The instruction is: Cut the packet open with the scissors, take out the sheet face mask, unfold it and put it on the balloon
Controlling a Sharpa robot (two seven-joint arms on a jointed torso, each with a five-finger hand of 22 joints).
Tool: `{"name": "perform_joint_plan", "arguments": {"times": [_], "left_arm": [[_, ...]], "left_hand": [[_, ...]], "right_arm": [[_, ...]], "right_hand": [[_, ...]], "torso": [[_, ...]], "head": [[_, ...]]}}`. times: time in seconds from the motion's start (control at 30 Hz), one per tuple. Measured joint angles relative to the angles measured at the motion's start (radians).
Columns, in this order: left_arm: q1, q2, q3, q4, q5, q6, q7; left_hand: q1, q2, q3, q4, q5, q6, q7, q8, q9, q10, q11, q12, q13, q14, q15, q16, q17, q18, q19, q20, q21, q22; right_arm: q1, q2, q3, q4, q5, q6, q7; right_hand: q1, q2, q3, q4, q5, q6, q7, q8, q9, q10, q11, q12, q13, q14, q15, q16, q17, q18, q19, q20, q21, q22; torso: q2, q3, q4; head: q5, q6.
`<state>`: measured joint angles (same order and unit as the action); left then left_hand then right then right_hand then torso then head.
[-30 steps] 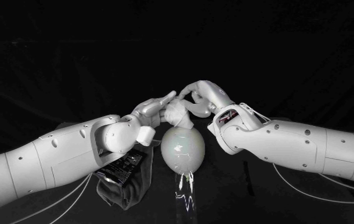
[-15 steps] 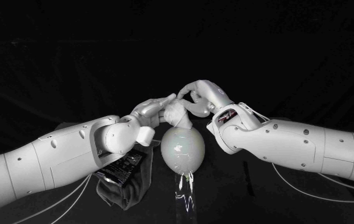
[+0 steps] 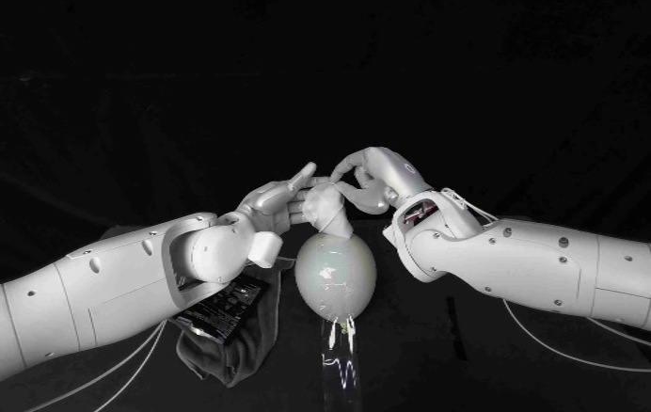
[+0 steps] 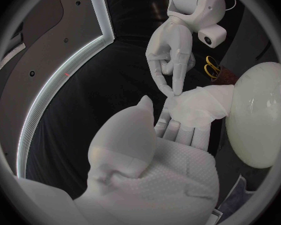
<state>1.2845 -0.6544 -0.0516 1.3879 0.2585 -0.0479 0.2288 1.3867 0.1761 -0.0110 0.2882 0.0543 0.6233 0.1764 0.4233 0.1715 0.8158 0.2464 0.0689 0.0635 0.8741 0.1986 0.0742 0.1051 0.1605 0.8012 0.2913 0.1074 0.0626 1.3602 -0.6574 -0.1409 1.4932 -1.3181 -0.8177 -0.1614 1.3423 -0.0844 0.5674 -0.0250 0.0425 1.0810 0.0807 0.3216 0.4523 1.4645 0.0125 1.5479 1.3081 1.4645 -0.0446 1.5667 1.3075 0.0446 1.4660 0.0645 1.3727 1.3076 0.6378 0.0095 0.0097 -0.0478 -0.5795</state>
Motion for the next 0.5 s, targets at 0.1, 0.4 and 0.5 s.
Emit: {"name": "perform_joint_plan", "arguments": {"times": [0.1, 0.4, 0.5], "left_arm": [[0.000, -0.001, 0.000, 0.000, -0.005, -0.002, -0.001], [0.000, -0.001, 0.000, -0.001, -0.039, -0.008, -0.006], [0.000, -0.001, 0.000, -0.003, -0.052, -0.015, -0.008]], "left_hand": [[0.023, -0.023, -0.010, -0.012, 0.000, 0.037, 0.002, 0.033, 0.013, 0.003, -0.002, 0.000, 0.001, 0.000, 0.000, 0.000, 0.000, 0.000, -0.018, 0.000, -0.005, -0.001], [0.161, -0.103, 0.004, -0.092, 0.000, 0.064, 0.010, 0.052, 0.007, 0.009, -0.005, 0.000, 0.001, 0.000, 0.000, 0.000, 0.000, 0.000, -0.028, 0.000, -0.009, -0.001], [0.187, -0.118, 0.007, -0.107, 0.000, 0.068, 0.013, 0.052, 0.001, 0.011, -0.007, 0.000, 0.001, 0.000, 0.000, 0.000, 0.000, 0.000, -0.028, 0.000, -0.009, -0.001]], "right_arm": [[0.000, 0.002, 0.000, -0.001, 0.002, 0.000, -0.008], [-0.001, 0.009, 0.000, -0.003, 0.018, -0.001, -0.023], [-0.001, 0.008, 0.000, -0.001, 0.025, -0.002, -0.023]], "right_hand": [[0.000, 0.000, 0.000, 0.000, 0.000, 0.000, 0.000, 0.000, 0.000, 0.000, 0.000, 0.000, 0.000, 0.000, 0.000, 0.000, 0.001, 0.000, 0.000, 0.000, 0.000, 0.000], [0.000, 0.000, 0.000, 0.000, 0.000, 0.000, 0.000, 0.000, 0.001, 0.000, 0.000, 0.000, -0.001, 0.000, 0.000, -0.002, 0.001, 0.000, 0.000, 0.000, 0.000, 0.000], [0.000, 0.000, 0.003, -0.003, 0.000, 0.000, 0.000, -0.001, 0.003, -0.001, -0.001, 0.000, -0.001, 0.000, 0.000, 0.001, 0.001, 0.000, 0.000, 0.000, 0.004, 0.000]], "torso": [[0.000, 0.0000, 0.0000], [0.000, 0.0000, 0.0006], [0.000, -0.0003, 0.0005]], "head": [[0.000, 0.000], [-0.002, 0.001], [-0.002, 0.001]]}}
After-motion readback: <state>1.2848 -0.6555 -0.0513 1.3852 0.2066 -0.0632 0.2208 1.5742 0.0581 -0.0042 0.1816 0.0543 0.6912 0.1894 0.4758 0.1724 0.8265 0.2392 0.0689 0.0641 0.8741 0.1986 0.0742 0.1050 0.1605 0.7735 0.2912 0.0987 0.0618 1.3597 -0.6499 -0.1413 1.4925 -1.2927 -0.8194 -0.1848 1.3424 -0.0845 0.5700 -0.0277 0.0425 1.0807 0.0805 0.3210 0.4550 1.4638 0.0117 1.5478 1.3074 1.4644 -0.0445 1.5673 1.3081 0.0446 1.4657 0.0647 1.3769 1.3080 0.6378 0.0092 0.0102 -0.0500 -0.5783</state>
